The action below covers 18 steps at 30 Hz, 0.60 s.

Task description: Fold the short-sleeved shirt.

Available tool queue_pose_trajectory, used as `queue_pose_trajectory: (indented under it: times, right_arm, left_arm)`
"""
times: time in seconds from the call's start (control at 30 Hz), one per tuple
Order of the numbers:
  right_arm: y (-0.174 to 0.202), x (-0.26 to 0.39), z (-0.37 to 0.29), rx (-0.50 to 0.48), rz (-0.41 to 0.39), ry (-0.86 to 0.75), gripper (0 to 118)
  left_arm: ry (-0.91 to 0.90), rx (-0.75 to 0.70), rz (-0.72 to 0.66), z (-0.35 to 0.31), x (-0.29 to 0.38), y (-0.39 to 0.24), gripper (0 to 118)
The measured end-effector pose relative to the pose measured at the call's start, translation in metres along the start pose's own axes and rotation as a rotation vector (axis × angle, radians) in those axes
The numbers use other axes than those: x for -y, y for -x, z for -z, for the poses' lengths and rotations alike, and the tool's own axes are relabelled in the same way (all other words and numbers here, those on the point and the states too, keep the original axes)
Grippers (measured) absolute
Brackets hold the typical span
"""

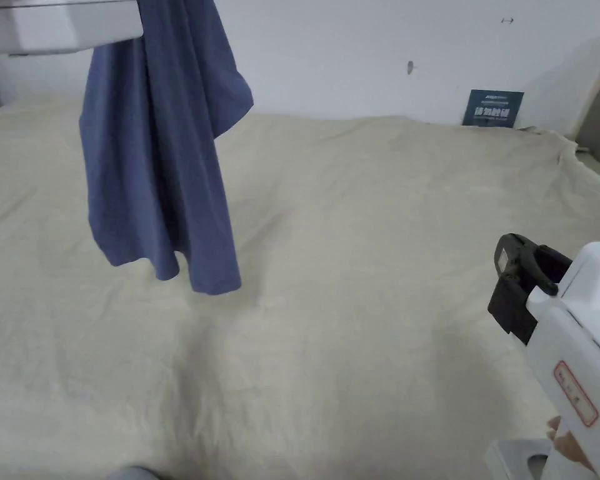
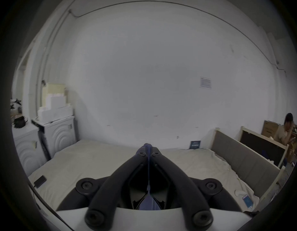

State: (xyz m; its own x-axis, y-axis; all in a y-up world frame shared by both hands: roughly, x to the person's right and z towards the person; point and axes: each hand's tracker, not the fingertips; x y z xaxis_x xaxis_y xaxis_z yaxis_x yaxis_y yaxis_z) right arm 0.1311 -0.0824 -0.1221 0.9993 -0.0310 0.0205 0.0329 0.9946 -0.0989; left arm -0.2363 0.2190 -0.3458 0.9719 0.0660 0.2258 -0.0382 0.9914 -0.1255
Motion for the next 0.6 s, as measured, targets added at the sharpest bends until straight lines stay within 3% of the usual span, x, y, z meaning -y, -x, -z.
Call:
queue_pose_trajectory:
  times: [0.3,0.6]
  right_arm:
    - [-0.035,0.0,-0.034,0.146,-0.018,0.005,0]
    - [-0.05,0.009,-0.035,0.2,0.008,0.034,0]
  left_arm:
    - [0.104,0.156,-0.001,0.064,0.028,-0.067,0]
    - [0.435,0.276,0.099,0.132,0.194,-0.13,0]
